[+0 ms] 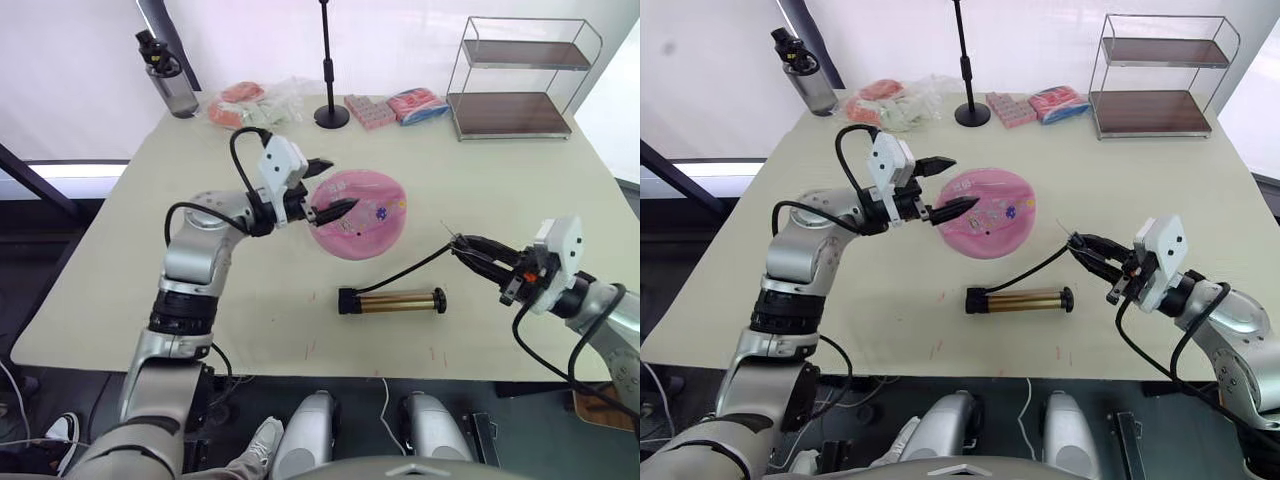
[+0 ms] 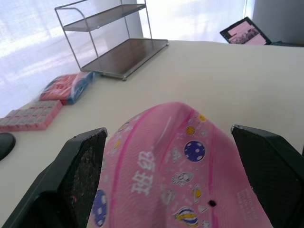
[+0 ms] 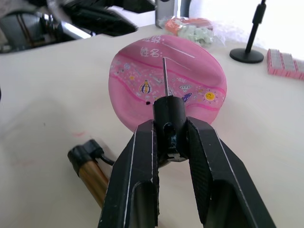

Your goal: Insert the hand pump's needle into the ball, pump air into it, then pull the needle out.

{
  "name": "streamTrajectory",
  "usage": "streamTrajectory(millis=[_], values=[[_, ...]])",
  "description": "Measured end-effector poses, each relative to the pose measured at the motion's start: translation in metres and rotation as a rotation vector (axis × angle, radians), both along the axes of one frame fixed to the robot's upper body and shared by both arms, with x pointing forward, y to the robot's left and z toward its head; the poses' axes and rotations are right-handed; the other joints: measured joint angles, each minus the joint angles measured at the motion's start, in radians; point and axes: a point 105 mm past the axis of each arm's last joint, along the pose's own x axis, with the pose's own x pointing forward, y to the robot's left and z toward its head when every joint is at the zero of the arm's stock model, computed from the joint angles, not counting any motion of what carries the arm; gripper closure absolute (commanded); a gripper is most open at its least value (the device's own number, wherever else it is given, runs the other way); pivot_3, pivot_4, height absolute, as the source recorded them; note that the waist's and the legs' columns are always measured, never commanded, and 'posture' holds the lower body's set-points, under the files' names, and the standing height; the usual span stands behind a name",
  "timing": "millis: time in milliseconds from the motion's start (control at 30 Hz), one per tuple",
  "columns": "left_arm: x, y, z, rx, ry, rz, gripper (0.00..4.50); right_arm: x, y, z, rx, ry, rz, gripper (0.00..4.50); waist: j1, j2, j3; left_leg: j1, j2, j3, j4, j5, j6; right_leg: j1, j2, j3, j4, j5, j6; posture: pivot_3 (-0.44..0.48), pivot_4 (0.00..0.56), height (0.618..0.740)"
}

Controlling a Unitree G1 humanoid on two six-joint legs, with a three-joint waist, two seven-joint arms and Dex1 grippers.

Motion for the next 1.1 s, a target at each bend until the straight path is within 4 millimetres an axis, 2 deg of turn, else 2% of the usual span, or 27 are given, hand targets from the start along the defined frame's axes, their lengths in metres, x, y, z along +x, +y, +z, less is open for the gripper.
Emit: streamTrajectory(millis=[233,467,800,833,867,900,1100], values=[[0.006,0.012,-0.012,0.028,0.06,0.021,0.08,-0.002,-0.002,-0.003,-0.052,-0.069,0.022,4.15,0.0,0.0,0.0,0.0,0.0,0.0,0.0,0.0,0.0,0.0,0.0,0.0,0.001,0.0,0.0,0.0,0.15,0.736],[0.018,0.018,-0.014,0.064,0.094,0.052,0.08,-0.002,0.0,-0.004,-0.053,-0.08,0.023,4.15,0.001,-0.001,0.0,0.0,0.0,0.0,0.0,0.0,0.0,0.0,0.0,0.0,0.001,0.0,0.0,0.0,0.15,0.736],[0.035,0.007,-0.036,0.109,0.19,0.065,0.08,-0.002,0.004,-0.008,-0.051,-0.074,0.024,4.15,0.0,-0.001,0.001,0.0,-0.001,0.0,0.0,0.0,0.0,0.0,0.0,0.0,0.001,0.0,0.0,0.0,0.15,0.736],[0.038,0.005,-0.037,0.115,0.195,0.066,0.43,-0.002,0.004,-0.008,-0.051,-0.074,0.024,4.15,0.0,-0.001,0.001,0.0,-0.001,0.0,0.0,0.0,0.0,0.0,0.0,0.0,0.001,0.0,0.0,0.0,0.15,0.736],[0.038,0.005,-0.037,0.116,0.193,0.067,0.54,-0.002,0.004,-0.008,-0.051,-0.074,0.024,4.15,0.0,-0.001,0.001,0.0,-0.001,0.0,0.0,0.0,0.0,0.0,0.0,0.0,0.001,0.0,0.0,0.0,0.15,0.736],[0.04,0.005,-0.037,0.115,0.191,0.069,0.86,-0.002,0.005,-0.008,-0.051,-0.074,0.024,4.15,0.0,-0.001,0.001,0.0,-0.001,0.0,0.0,0.0,0.0,0.0,0.0,0.0,0.001,0.0,0.0,0.0,0.15,0.736],[0.041,0.005,-0.041,0.123,0.191,0.072,3.33,-0.004,0.007,-0.008,-0.046,-0.047,0.007,4.15,0.0,-0.001,0.001,0.0,-0.001,0.0,0.0,0.0,0.0,0.0,0.0,0.0,0.001,0.0,0.0,0.0,0.15,0.736]])
